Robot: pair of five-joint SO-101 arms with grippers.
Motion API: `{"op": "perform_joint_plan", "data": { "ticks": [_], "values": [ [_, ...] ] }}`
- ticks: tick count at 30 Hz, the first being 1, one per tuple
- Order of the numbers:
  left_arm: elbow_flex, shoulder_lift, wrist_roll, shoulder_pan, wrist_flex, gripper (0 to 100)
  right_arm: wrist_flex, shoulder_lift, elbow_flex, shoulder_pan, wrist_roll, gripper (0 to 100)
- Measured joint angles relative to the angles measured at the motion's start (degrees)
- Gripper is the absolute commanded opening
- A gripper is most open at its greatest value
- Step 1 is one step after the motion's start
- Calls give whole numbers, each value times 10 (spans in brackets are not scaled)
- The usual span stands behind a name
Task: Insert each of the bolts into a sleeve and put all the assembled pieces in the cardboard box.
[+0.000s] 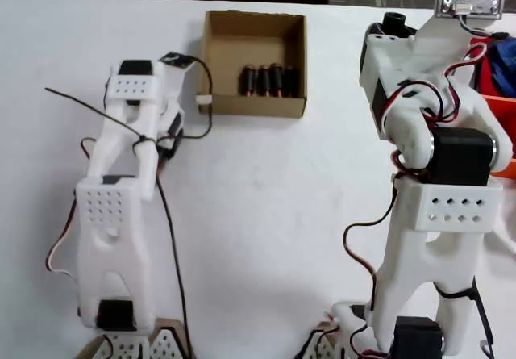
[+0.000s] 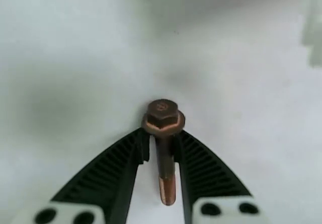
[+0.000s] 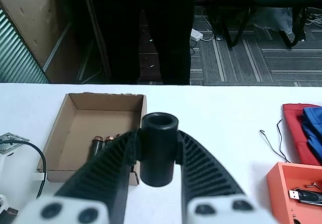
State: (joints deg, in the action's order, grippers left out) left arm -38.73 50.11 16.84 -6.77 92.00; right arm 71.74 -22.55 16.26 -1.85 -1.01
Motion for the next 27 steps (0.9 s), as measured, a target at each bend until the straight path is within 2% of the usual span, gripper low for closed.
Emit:
{"op": "perform_joint_plan", "data": {
  "ticks": [17, 20, 27],
  "values": [
    [-69, 59, 1, -1, 0, 108, 0, 0, 0, 0, 0, 20],
    [-77, 64, 1, -1, 1, 27, 0, 0, 0, 0, 0, 20],
    [-107, 68, 0, 3, 35, 27, 0, 0, 0, 0, 0, 20]
  ]
}}
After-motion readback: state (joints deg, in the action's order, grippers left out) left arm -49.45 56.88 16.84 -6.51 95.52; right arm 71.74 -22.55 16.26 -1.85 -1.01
